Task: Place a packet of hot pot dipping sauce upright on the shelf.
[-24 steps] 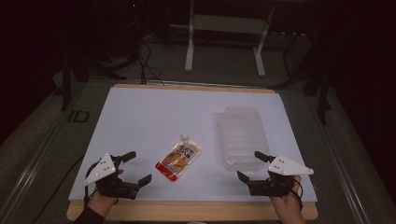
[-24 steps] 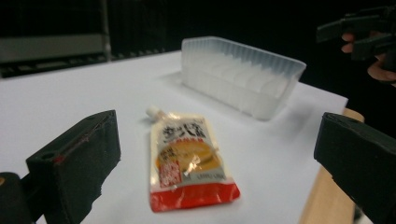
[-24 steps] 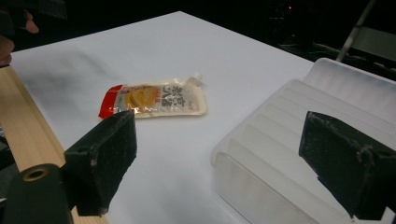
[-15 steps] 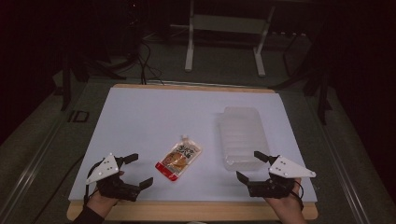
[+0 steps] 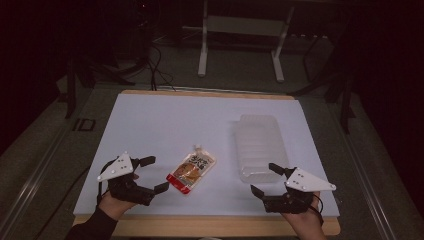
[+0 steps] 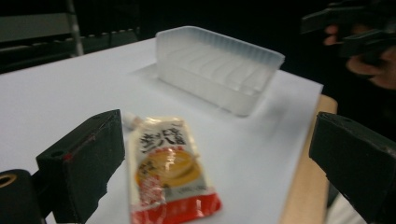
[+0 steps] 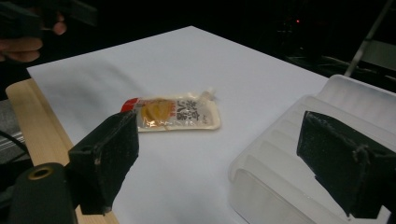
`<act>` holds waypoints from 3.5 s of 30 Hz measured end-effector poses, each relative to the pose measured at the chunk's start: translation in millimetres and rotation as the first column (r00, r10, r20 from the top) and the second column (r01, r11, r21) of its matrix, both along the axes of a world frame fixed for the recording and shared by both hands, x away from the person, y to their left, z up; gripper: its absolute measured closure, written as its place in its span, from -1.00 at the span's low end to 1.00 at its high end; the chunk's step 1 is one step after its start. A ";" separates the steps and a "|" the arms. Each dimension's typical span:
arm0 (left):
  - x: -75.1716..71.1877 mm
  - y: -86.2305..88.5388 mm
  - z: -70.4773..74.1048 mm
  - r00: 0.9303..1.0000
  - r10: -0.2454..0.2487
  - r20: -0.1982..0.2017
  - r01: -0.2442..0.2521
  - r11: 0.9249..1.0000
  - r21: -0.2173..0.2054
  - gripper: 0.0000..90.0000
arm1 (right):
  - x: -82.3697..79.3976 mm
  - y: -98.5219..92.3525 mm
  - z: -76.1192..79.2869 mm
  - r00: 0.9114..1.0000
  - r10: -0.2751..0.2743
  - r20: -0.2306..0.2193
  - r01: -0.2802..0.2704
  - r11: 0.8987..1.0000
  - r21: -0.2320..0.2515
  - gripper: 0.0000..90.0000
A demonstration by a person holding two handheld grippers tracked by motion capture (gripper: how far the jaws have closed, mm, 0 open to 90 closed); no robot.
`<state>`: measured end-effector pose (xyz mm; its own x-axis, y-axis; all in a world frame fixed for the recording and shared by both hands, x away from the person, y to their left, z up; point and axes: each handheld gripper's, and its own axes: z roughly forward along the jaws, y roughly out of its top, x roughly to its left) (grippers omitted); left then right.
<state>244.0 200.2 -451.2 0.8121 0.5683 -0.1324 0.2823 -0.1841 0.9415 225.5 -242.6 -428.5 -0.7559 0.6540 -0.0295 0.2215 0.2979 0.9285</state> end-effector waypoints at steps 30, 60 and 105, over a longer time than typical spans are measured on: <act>87.8 -44.1 -22.2 0.999 0.029 -0.039 -0.023 0.989 0.147 -0.68 | -2.3 2.0 -0.8 0.999 0.048 0.010 -0.048 0.999 -0.005 -0.61; 138.2 -78.3 -76.4 0.946 0.198 -0.258 -0.113 0.945 0.308 -0.15 | -0.7 4.6 -4.6 0.997 0.073 -0.018 -0.074 0.997 -0.022 -0.58; 123.1 -99.3 -74.8 0.951 0.194 -0.242 -0.079 0.905 0.417 1.00 | -2.1 5.1 -4.0 0.997 0.073 0.000 -0.073 0.997 -0.033 -0.49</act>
<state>367.1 100.9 -526.0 0.6877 0.7221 -0.0752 0.5653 -0.4675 0.6796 223.3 -237.5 -432.4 -0.8016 0.5957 -0.0506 0.1973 0.3436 0.9182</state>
